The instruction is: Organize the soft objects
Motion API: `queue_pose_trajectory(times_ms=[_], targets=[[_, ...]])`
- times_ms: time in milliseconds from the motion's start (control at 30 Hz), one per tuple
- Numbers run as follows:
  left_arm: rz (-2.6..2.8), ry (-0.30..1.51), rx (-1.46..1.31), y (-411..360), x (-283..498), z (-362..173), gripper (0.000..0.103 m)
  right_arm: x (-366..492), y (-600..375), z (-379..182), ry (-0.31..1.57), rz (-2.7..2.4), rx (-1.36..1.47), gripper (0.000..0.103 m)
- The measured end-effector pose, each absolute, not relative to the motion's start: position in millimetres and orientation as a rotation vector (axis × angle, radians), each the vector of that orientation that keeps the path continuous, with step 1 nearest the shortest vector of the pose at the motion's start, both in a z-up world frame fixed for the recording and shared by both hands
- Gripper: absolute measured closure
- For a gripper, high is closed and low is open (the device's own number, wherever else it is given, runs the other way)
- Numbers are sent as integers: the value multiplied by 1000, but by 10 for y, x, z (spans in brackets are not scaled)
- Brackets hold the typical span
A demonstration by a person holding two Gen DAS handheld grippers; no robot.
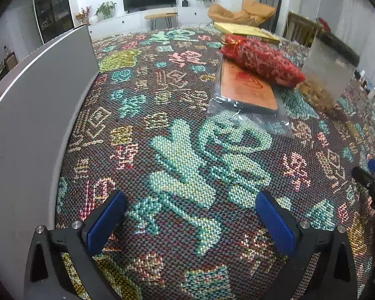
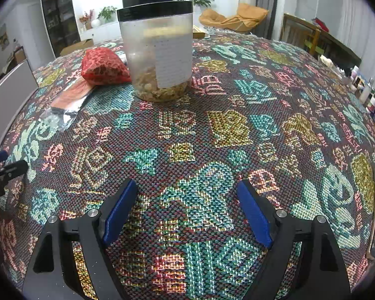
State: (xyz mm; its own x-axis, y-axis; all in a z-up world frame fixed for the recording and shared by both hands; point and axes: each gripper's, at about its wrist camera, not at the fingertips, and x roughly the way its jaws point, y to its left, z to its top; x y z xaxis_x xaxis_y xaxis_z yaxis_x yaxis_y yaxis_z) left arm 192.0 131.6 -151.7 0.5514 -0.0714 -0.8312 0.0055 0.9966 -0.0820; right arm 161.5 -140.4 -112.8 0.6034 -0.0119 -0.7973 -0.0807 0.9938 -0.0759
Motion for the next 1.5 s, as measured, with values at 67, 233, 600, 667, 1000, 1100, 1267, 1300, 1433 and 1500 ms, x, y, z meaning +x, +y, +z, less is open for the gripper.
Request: queue_pose_trajectory(times_ms=[67, 233, 600, 667, 1000, 1100, 1267, 1300, 1433, 1500], targets=[[-36, 963, -48, 1272, 1872, -1526, 0, 1584, -1368, -1135, 925, 36, -117, 18], [-34, 947, -41, 1243, 1849, -1524, 0, 1751, -928, -792, 878, 162, -168, 18], [-38, 948, -46, 1261, 1867, -1529, 0, 2946, 612, -817, 926, 264, -630, 21], [-38, 948, -46, 1261, 1872, -1530, 0, 3075, 596, -959, 948, 209, -656, 24], [-39, 949, -46, 1264, 1878, -1534, 0, 3022, 289, -255, 871, 272, -294, 83], [-40, 949, -46, 1262, 1879, -1534, 0, 2897, 59, 329, 744, 289, -182, 83], [-40, 949, -45, 1261, 1882, -1535, 0, 2911, -876, 902, 675, 133, -41, 80], [-40, 950, -45, 1260, 1882, -1535, 0, 2928, -1018, 922, 675, 83, -46, 80], [-41, 950, -45, 1262, 1884, -1536, 0, 3084, -1733, 497, 802, -183, -173, 79], [-41, 950, -45, 1260, 1884, -1536, 0, 3128, -2048, 80, 902, -258, -172, 79]])
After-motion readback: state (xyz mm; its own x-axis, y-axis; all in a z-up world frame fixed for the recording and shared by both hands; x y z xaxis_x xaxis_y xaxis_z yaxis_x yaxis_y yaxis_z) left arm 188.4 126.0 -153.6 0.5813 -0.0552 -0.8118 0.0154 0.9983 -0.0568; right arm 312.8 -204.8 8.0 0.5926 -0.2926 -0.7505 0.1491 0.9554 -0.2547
